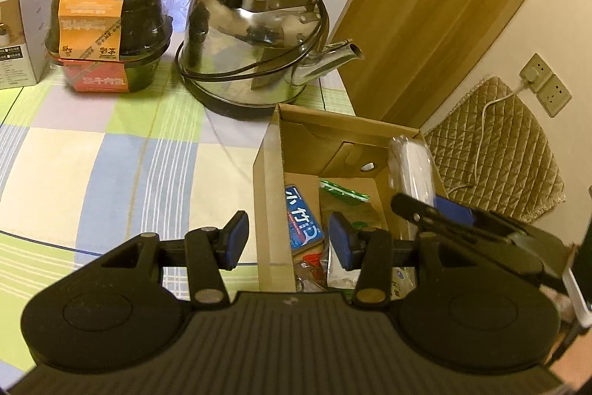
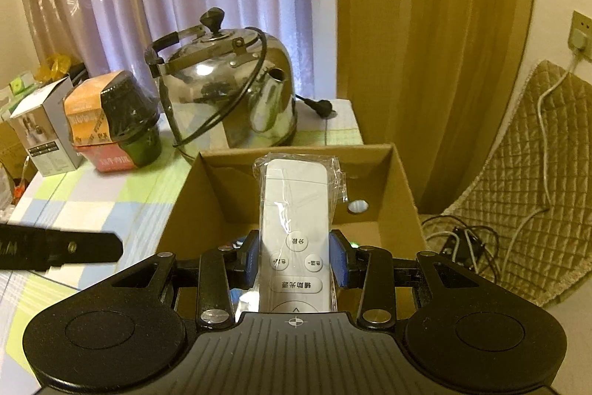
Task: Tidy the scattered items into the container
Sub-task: 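Open the left gripper to drop the foil bag while the right releases the remote into the box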
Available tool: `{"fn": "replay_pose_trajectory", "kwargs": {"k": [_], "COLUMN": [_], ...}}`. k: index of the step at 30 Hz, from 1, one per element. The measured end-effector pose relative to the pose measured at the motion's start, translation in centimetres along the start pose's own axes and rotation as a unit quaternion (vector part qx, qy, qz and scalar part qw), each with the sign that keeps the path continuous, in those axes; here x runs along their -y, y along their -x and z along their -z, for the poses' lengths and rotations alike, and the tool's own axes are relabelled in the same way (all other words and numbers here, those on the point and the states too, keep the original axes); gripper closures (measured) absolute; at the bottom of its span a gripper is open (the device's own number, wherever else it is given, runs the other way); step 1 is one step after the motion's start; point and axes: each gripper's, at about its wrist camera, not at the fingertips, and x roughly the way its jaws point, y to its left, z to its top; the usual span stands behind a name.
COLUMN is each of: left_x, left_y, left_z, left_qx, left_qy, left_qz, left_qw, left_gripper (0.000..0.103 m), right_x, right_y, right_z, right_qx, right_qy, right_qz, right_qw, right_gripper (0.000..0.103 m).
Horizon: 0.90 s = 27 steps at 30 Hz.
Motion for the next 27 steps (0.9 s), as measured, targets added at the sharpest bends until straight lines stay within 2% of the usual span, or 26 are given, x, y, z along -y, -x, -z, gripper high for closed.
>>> {"fn": "replay_pose_trajectory", "kwargs": {"k": [5, 6, 7, 8, 10, 20, 27], "left_x": [-0.5, -0.7, -0.9, -1.1, -1.4, -1.8, -1.6], "left_y": [0.2, 0.2, 0.2, 0.3, 0.3, 1.2, 3.4], "left_z": [0.3, 0.4, 0.4, 0.5, 0.6, 1.6, 3.3], "left_qx": [0.002, 0.002, 0.003, 0.003, 0.004, 0.001, -0.002], "left_qy": [-0.007, -0.008, -0.008, -0.008, -0.008, 0.015, -0.001], "left_qz": [-0.006, -0.006, -0.007, -0.007, -0.010, -0.010, -0.012], "left_qw": [1.0000, 0.9999, 0.9999, 0.9999, 0.9999, 0.9998, 0.9999], "left_gripper": [0.061, 0.061, 0.061, 0.061, 0.061, 0.059, 0.053], "right_x": [-0.6, -0.7, -0.7, -0.7, -0.5, 0.3, 0.7], "right_y": [-1.5, -1.7, -1.9, -1.8, -1.3, 1.0, 4.2], "right_z": [-0.9, -0.9, -0.9, -0.8, -0.6, 2.2, 4.0], "right_qx": [-0.002, -0.005, -0.005, 0.004, 0.017, -0.014, -0.021], "right_qy": [-0.003, -0.001, 0.000, -0.002, -0.006, -0.028, -0.047], "right_qz": [-0.014, -0.017, -0.014, -0.003, 0.002, 0.018, 0.019], "right_qw": [1.000, 1.000, 1.000, 1.000, 1.000, 0.999, 0.999], "right_gripper": [0.061, 0.052, 0.019, 0.005, 0.006, 0.006, 0.005]}}
